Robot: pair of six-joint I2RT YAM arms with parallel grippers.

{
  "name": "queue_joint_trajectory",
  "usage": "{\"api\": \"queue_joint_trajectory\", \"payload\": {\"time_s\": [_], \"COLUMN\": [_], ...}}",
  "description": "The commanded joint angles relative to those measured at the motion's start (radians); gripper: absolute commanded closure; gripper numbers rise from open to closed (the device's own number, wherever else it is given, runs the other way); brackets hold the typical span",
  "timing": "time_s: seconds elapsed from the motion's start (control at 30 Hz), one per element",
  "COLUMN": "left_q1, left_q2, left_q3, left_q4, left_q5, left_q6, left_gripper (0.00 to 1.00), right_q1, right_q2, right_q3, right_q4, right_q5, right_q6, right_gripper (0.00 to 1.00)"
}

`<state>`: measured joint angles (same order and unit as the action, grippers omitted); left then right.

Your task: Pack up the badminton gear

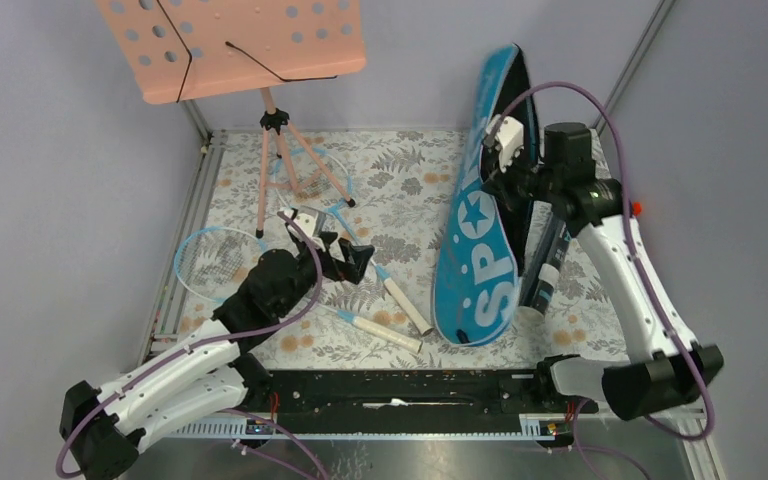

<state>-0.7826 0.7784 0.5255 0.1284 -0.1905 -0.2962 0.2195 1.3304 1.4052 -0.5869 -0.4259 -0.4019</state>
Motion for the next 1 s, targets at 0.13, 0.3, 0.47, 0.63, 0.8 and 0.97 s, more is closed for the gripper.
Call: {"api": "queue_joint_trajectory", "payload": {"time_s": [0.13, 0.3, 0.47, 0.63, 0.8, 0.97], "left_q1": [0.003, 0.003, 0.002, 0.004, 0.004, 0.009], "left_q2": [-0.118, -0.142, -0.093, 0.021, 0.233, 0.41], "left_q3": [0.148, 0.347, 0.55, 0.564, 0.509, 0.568], "left_q4": [-0.057, -0.221, -0.352, -0.332, -0.251, -0.224], "left_q5": [0.04, 0.05, 0.063, 0.169, 0.386, 0.545], "left_q6": [0.059, 0.159, 0.188, 0.154, 0.072, 0.045], "left_gripper": [0.01, 0.01, 0.01, 0.01, 0.01, 0.01], "right_q1": [0.018, 0.028, 0.038, 0.042, 0.047, 0.064], "right_q2": [-0.168, -0.154, -0.23, -0.32, -0.371, -0.343], "right_q3": [0.071, 0.14, 0.078, -0.023, -0.114, -0.094], "right_q4": [-0.344, -0.486, -0.471, -0.435, -0.356, -0.429], "right_q5": [-0.137, -0.029, -0.058, -0.237, -0.328, -0.357], "right_q6": [-0.794, -0.927, -1.081, -1.184, -1.192, -1.249], "right_gripper": [1.0, 1.0, 1.0, 1.0, 1.0, 1.0]}}
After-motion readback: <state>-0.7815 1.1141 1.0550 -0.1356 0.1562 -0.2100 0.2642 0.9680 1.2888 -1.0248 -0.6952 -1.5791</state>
